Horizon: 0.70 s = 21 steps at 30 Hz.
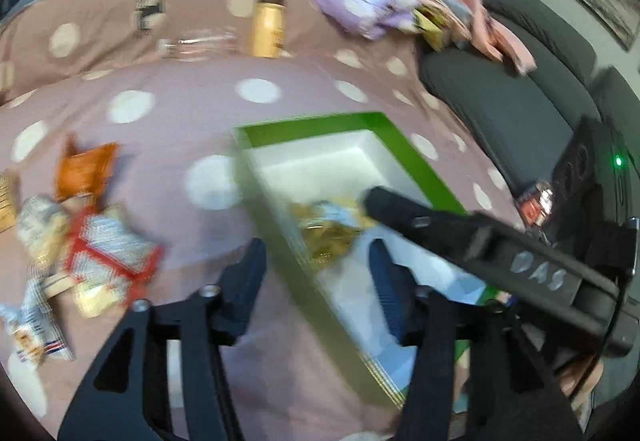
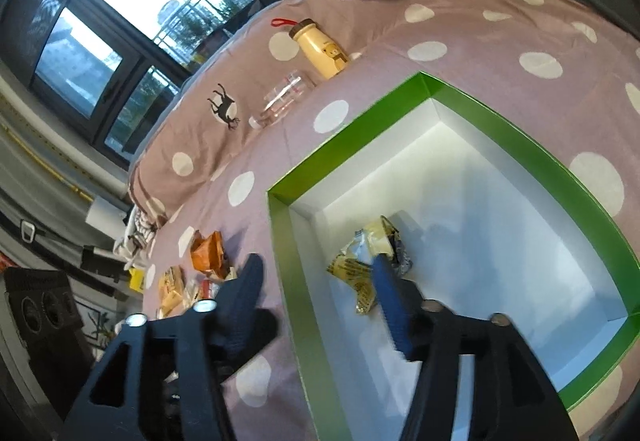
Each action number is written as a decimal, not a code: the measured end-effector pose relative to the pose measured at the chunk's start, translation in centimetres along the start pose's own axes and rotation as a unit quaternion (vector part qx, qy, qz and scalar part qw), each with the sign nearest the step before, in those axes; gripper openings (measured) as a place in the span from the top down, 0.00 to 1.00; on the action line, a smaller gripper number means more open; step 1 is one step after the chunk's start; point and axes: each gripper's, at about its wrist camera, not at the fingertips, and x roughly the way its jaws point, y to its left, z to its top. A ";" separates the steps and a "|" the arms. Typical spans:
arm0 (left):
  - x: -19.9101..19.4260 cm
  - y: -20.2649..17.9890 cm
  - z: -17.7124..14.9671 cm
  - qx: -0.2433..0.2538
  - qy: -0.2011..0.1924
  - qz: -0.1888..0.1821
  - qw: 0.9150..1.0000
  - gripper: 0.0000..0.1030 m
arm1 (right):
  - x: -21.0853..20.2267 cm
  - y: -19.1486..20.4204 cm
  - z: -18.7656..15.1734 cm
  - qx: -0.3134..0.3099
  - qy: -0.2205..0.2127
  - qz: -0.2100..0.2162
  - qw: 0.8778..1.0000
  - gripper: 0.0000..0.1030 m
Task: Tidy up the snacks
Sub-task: 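Grasp the white-blue peanut bag from the pile with the right gripper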
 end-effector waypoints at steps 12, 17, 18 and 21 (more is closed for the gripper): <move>-9.6 15.3 -5.5 -0.167 -0.036 0.139 0.975 0.29 | 2.5 7.5 -3.4 -0.098 0.043 0.050 0.993 0.23; -11.2 19.2 -7.9 -0.209 -0.037 0.168 0.963 0.29 | 5.6 12.9 -6.1 -0.152 0.101 0.086 0.979 0.23; -11.2 19.6 -8.2 -0.213 -0.036 0.167 0.962 0.29 | 6.1 13.9 -6.6 -0.161 0.109 0.092 0.977 0.23; -10.5 20.7 -8.8 -0.226 -0.025 0.157 0.961 0.29 | 8.6 16.8 -8.3 -0.177 0.149 0.116 0.966 0.23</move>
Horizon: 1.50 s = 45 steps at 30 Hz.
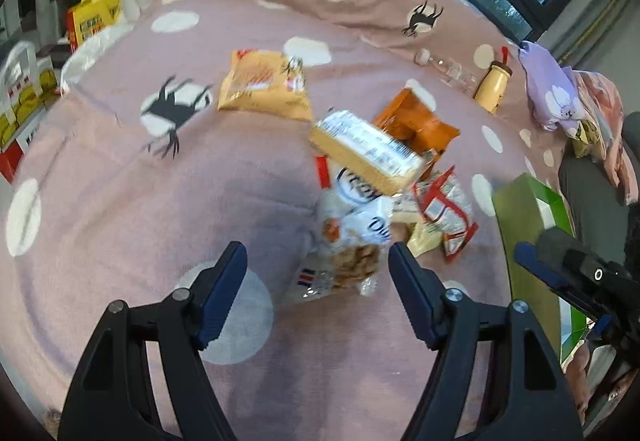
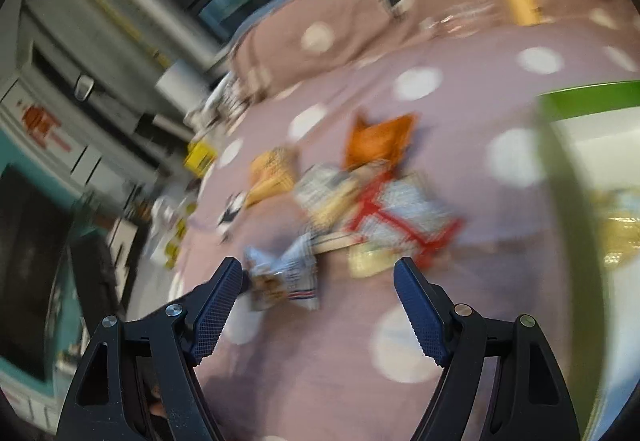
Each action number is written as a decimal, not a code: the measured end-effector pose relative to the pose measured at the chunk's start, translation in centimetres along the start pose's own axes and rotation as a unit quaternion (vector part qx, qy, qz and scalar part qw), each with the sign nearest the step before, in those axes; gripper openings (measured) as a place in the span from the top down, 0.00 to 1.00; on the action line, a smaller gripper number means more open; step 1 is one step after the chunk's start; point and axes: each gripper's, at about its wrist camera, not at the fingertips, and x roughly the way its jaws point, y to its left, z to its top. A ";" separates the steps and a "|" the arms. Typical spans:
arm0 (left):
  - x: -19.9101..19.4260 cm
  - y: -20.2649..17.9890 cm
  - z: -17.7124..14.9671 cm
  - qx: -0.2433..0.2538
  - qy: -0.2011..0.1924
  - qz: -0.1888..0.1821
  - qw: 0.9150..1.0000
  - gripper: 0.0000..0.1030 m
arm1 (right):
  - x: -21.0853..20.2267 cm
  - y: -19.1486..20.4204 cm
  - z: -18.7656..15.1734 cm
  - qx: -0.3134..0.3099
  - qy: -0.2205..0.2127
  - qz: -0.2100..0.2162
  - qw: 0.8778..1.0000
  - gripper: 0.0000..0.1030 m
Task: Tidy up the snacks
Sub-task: 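Grasp the white-blue peanut bag from the pile with the right gripper, then carry the peanut bag into the green-rimmed box and release it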
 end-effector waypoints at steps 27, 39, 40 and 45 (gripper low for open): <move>0.9 -3.2 -1.2 0.047 0.011 -0.074 0.996 0.59 | 9.3 -0.3 -1.5 0.059 0.111 0.084 0.988 0.37; -0.5 -8.9 -2.7 0.102 0.008 -0.110 0.989 0.59 | 2.2 -2.5 -2.2 0.073 0.051 0.061 0.994 0.37; -0.7 -9.4 -2.8 0.107 0.006 -0.112 0.988 0.60 | 1.7 -2.6 -2.2 0.073 0.047 0.059 0.994 0.37; -0.7 -12.5 -2.7 0.132 -0.006 -0.129 0.983 0.60 | -1.0 -4.1 -1.6 0.075 0.016 0.052 0.996 0.37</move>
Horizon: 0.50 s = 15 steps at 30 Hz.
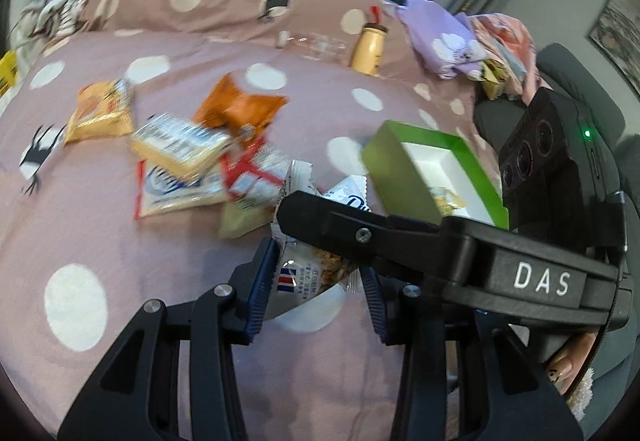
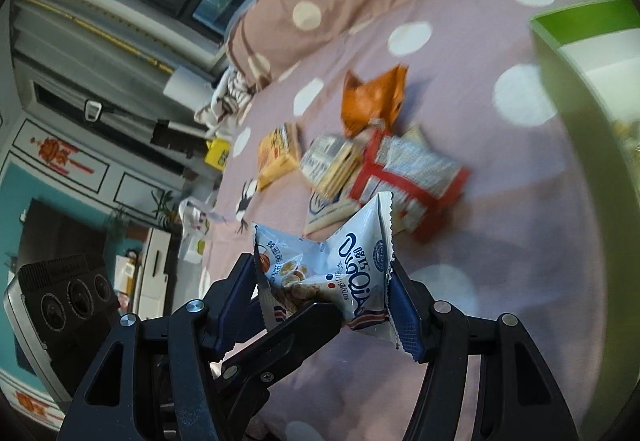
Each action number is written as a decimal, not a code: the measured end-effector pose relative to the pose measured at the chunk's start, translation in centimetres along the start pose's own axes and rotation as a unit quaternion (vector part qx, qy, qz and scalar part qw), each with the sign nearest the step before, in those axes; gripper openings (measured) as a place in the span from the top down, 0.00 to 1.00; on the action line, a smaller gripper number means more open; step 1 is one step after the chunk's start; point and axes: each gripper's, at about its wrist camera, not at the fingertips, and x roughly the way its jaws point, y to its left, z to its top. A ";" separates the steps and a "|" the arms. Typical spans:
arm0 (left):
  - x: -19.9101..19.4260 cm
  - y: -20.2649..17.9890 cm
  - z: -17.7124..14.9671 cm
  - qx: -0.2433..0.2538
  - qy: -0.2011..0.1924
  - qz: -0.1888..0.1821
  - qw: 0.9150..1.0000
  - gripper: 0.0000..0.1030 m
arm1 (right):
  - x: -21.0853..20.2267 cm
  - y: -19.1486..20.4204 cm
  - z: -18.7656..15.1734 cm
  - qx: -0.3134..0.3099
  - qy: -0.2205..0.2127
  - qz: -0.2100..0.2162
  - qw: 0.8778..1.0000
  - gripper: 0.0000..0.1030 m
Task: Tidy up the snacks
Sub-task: 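Carry the peanut bag into the green-rimmed box and release it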
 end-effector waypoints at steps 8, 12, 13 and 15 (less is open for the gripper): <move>2.4 -4.7 1.9 0.046 0.002 -0.027 0.999 0.61 | -4.9 -2.9 1.6 0.027 -0.060 -0.012 0.998 0.37; 3.9 -7.1 2.5 0.069 0.012 -0.049 0.996 0.61 | -7.4 -4.7 2.0 0.045 -0.089 -0.026 0.995 0.37; 4.2 -7.7 2.6 0.076 0.014 -0.054 0.996 0.61 | -8.1 -5.3 2.1 0.053 -0.098 -0.028 0.993 0.37; 4.9 -8.8 2.9 0.089 0.017 -0.063 0.994 0.61 | -9.3 -6.1 2.1 0.062 -0.109 -0.032 0.992 0.37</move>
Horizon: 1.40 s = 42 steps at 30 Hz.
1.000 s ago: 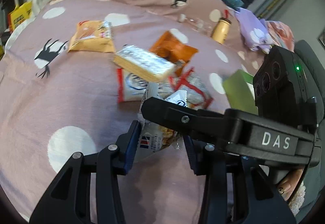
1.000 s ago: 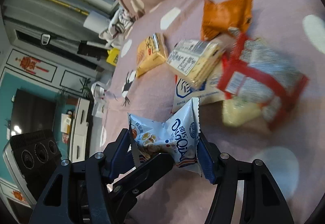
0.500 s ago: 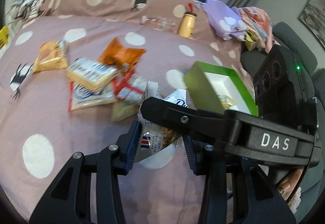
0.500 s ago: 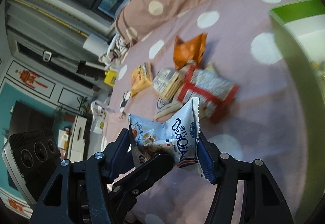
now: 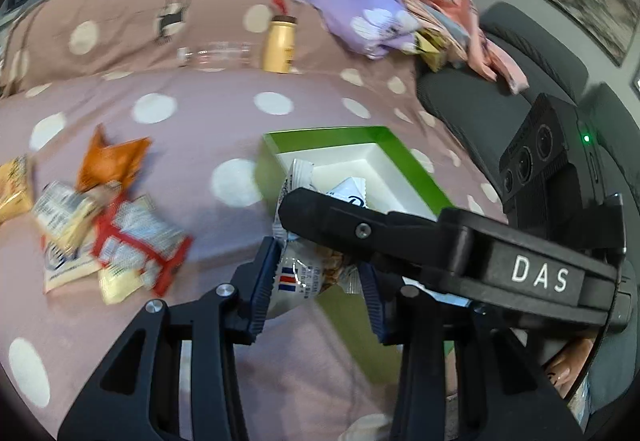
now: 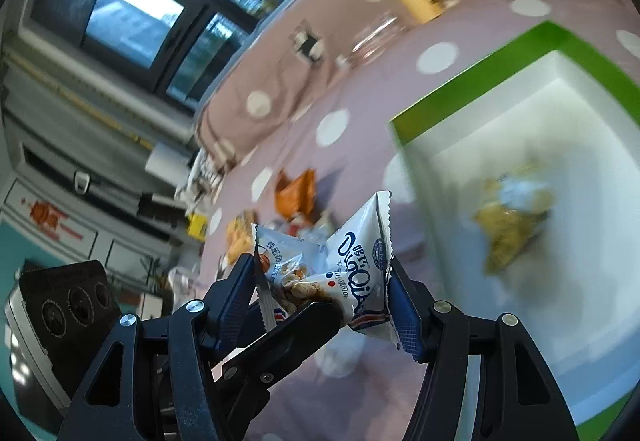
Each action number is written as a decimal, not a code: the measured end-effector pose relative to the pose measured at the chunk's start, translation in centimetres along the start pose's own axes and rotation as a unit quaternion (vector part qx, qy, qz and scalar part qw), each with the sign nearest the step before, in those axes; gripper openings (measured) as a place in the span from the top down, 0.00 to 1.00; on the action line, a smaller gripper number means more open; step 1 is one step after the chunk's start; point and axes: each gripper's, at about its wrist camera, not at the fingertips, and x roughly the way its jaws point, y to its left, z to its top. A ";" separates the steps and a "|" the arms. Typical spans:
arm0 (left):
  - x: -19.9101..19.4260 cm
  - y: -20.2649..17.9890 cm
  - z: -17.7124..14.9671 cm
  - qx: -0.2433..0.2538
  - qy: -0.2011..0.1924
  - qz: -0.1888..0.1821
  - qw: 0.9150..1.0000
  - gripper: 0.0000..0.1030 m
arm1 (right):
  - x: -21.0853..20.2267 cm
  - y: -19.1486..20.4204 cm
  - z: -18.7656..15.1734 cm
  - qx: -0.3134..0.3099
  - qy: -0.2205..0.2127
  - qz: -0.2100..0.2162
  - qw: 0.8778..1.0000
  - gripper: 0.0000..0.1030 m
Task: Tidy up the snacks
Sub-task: 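Carry the peanut bag into the green-rimmed box and release it, then grasp the yellow rice-cracker bag on the bed with the right gripper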
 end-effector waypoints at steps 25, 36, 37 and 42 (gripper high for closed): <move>8.9 -5.8 0.8 0.035 0.081 -0.056 0.994 0.63 | -4.7 -10.0 1.8 0.134 -0.050 -0.072 0.987 0.36; 5.3 -4.0 1.3 0.016 0.046 -0.038 0.998 0.36 | -6.0 -9.2 1.7 0.112 -0.094 -0.153 0.977 0.21; 4.2 -3.3 1.3 0.010 0.033 -0.033 0.999 0.32 | -6.3 -8.9 1.6 0.105 -0.101 -0.147 0.978 0.20; -0.8 1.5 0.5 -0.019 -0.002 0.018 1.000 0.25 | -6.2 -6.1 1.4 0.055 -0.115 -0.139 0.982 0.13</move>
